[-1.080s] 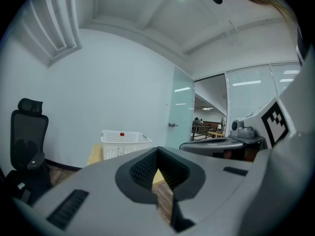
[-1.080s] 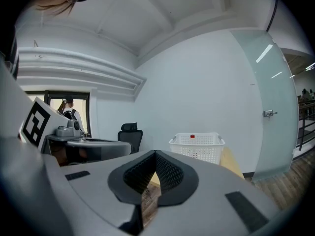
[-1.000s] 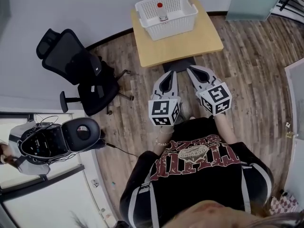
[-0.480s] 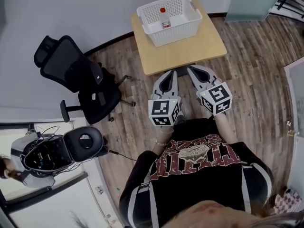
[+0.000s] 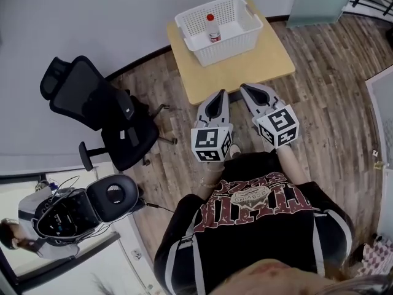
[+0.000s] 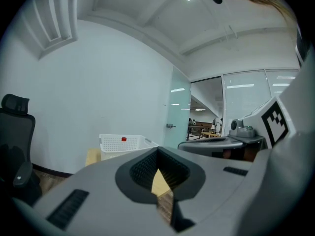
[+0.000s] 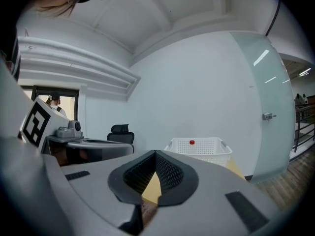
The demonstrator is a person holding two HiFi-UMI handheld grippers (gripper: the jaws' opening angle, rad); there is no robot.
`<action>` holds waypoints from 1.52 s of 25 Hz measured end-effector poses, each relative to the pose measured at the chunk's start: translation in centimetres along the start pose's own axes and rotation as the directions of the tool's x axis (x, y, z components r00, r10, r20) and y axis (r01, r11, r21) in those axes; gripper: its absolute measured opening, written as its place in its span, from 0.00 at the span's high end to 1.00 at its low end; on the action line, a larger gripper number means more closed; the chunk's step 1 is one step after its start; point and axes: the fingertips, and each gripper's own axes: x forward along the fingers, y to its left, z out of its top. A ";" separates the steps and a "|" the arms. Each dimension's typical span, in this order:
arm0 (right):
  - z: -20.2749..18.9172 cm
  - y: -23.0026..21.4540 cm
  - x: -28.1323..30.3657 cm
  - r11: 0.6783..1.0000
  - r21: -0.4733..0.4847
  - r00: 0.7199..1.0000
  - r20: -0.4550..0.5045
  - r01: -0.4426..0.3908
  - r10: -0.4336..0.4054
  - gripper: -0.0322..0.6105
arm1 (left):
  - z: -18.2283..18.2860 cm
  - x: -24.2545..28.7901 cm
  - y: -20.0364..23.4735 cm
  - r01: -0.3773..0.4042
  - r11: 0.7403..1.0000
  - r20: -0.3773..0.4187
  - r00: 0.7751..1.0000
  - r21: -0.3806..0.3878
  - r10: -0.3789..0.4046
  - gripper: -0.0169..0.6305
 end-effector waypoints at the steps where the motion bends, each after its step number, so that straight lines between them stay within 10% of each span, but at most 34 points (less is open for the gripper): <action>1: 0.0 0.1 0.3 1.000 0.000 1.000 0.000 0.005 -0.005 0.92 | 0.0 0.1 0.3 0.004 1.000 0.000 1.000 0.001 -0.004 0.91; 38: 1.4 -7.1 4.1 1.000 0.013 1.000 -0.013 -0.003 0.003 0.92 | 1.6 8.1 0.8 0.002 1.000 -0.021 1.000 0.006 -0.002 0.91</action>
